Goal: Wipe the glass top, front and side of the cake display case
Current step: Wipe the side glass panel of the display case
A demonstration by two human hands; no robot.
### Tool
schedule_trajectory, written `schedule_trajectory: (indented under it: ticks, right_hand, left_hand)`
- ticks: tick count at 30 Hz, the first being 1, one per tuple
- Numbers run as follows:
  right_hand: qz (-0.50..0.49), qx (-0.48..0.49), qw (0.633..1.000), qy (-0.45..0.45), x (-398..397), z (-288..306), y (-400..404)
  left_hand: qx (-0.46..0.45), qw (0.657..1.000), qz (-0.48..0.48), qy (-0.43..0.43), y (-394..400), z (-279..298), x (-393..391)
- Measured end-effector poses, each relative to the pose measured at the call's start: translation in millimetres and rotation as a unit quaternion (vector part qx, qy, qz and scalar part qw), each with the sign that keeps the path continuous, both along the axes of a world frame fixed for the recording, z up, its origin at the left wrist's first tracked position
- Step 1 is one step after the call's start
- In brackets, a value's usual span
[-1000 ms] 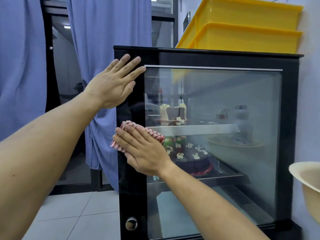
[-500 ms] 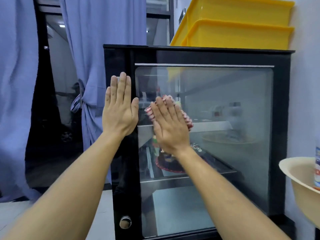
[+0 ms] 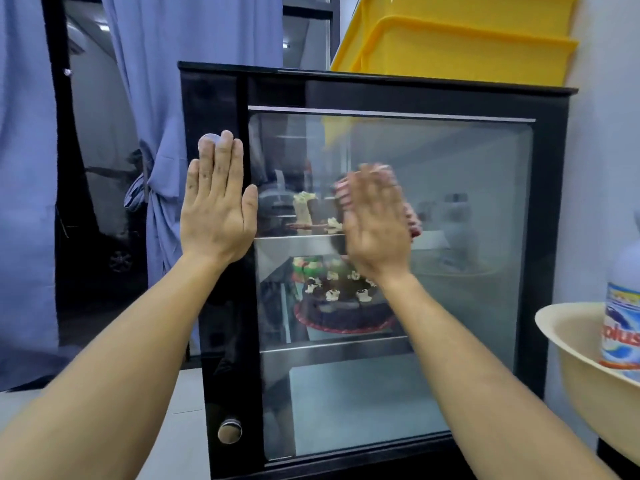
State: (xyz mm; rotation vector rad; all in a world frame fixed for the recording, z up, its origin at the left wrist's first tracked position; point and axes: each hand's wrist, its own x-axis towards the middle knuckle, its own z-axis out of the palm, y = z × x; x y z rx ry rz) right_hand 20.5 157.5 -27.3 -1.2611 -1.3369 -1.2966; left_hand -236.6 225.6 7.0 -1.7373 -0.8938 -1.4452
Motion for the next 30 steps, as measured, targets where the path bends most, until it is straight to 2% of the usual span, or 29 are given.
schedule_trajectory:
  ticks: [1, 3, 4, 5, 6, 7, 9, 10, 11, 12, 13, 14, 15, 16, 17, 18, 19, 20, 21, 22, 23, 24, 26, 28, 29, 30]
  right_hand:
    - [-0.013, 0.036, 0.995, 0.095, 16.6, 0.0, -2.2]
    - [-0.012, 0.089, 0.951, 0.296, 18.2, -23.7, -7.1]
    - [-0.007, 0.094, 0.934, 0.346, 4.9, -41.2, -6.7]
    - [-0.003, 0.08, 0.938, 0.336, -13.0, -56.4, -5.4]
    - [0.001, 0.04, 0.962, 0.271, -29.0, -72.0, -3.7]
    - [0.005, -0.004, 0.987, 0.16, -38.4, -81.5, -3.5]
    - [0.008, -0.055, 0.996, -0.065, -24.0, -59.7, -5.1]
    - [0.005, -0.05, 0.992, -0.112, -9.0, -39.0, -6.1]
    - [-0.006, -0.037, 0.994, -0.101, 9.4, -20.6, -6.8]
    - [-0.014, -0.016, 0.999, -0.037, 29.7, -6.1, -9.1]
    - [-0.019, 0.017, 0.998, 0.063, 52.1, 1.8, -11.4]
    - [-0.021, 0.052, 0.979, 0.195, 68.3, 0.0, -15.7]
    - [-0.014, 0.092, 0.936, 0.34, 71.4, -9.3, -17.5]
    - [-0.005, 0.126, 0.878, 0.463, 60.2, -21.0, -16.8]
    - [0.003, 0.135, 0.84, 0.526, 39.5, -32.9, -15.7]
    - [0.005, 0.118, 0.846, 0.52, 17.1, -41.7, -15.1]
    - [0.007, 0.084, 0.89, 0.448, -0.7, -48.1, -13.5]
    - [0.007, 0.037, 0.945, 0.326, -8.1, -51.5, -10.6]
    - [-0.001, -0.008, 0.982, 0.189, -2.5, -44.2, -8.0]
    - [-0.007, -0.023, 0.997, 0.08, 13.2, -26.3, -8.6]
    - [-0.008, -0.019, 0.999, 0.032, 32.0, -8.9, -10.4]
    - [-0.013, -0.007, 0.999, 0.043, 50.6, 6.0, -13.4]
    - [-0.013, 0.027, 0.979, 0.202, 82.2, 19.1, -20.4]
    - [-0.002, 0.074, 0.902, 0.424, 90.5, 7.3, -22.1]
    - [0.0, 0.101, 0.854, 0.51, 77.9, -2.1, -21.2]
    - [0.004, 0.12, 0.827, 0.549, 58.0, -11.3, -19.8]
  left_hand:
    - [0.0, 1.0, 0.001, 0.001, 0.2, -0.1, 0.9]
    - [-0.001, 1.0, 0.005, -0.002, -0.4, -0.2, 1.7]
    - [0.0, 1.0, 0.007, -0.004, -0.4, -0.6, 2.3]
    - [0.002, 1.0, 0.009, -0.007, -0.2, -0.3, 2.4]
    - [0.001, 1.0, 0.012, -0.007, -0.5, -1.0, 1.8]
    - [0.0, 1.0, 0.011, -0.004, -0.7, -1.5, 1.3]
    - [0.003, 1.0, 0.006, -0.001, -0.7, -1.3, 1.0]
    - [0.001, 1.0, 0.005, 0.001, -1.0, -0.7, 0.2]
    - [-0.001, 1.0, 0.005, 0.002, -0.9, -0.3, -0.3]
    - [-0.002, 1.0, 0.004, 0.002, -0.8, -0.6, -0.5]
    - [-0.001, 1.0, 0.004, 0.001, -1.0, -1.2, 0.0]
    - [0.0, 1.0, 0.005, 0.0, -1.2, -1.5, 0.7]
    - [0.001, 1.0, 0.006, -0.002, -1.3, -1.7, 0.8]
    - [0.002, 1.0, 0.007, -0.004, -1.0, -1.3, 1.0]
    - [0.0, 1.0, 0.008, -0.005, -0.9, -1.3, 1.0]
    - [-0.003, 1.0, 0.007, -0.004, -0.8, -0.9, 1.1]
    - [-0.006, 1.0, 0.008, -0.003, -0.5, -1.1, 0.7]
    - [-0.009, 1.0, 0.007, -0.003, -0.4, -1.7, 0.5]
    - [-0.01, 1.0, 0.006, -0.004, -0.4, -1.6, 0.1]
    - [-0.01, 1.0, 0.005, -0.002, -0.2, -1.5, 0.0]
    - [-0.009, 1.0, 0.005, 0.0, 0.1, -1.5, 0.1]
    - [-0.007, 1.0, 0.007, 0.0, 0.4, -1.6, 0.5]
    - [-0.007, 1.0, 0.01, -0.001, 0.9, -2.0, 0.3]
    - [-0.006, 1.0, 0.011, -0.003, 1.2, -2.6, 1.4]
    - [-0.007, 1.0, 0.012, -0.003, 1.0, -3.0, 2.1]
    - [-0.01, 1.0, 0.011, -0.002, 1.0, -3.2, 2.2]
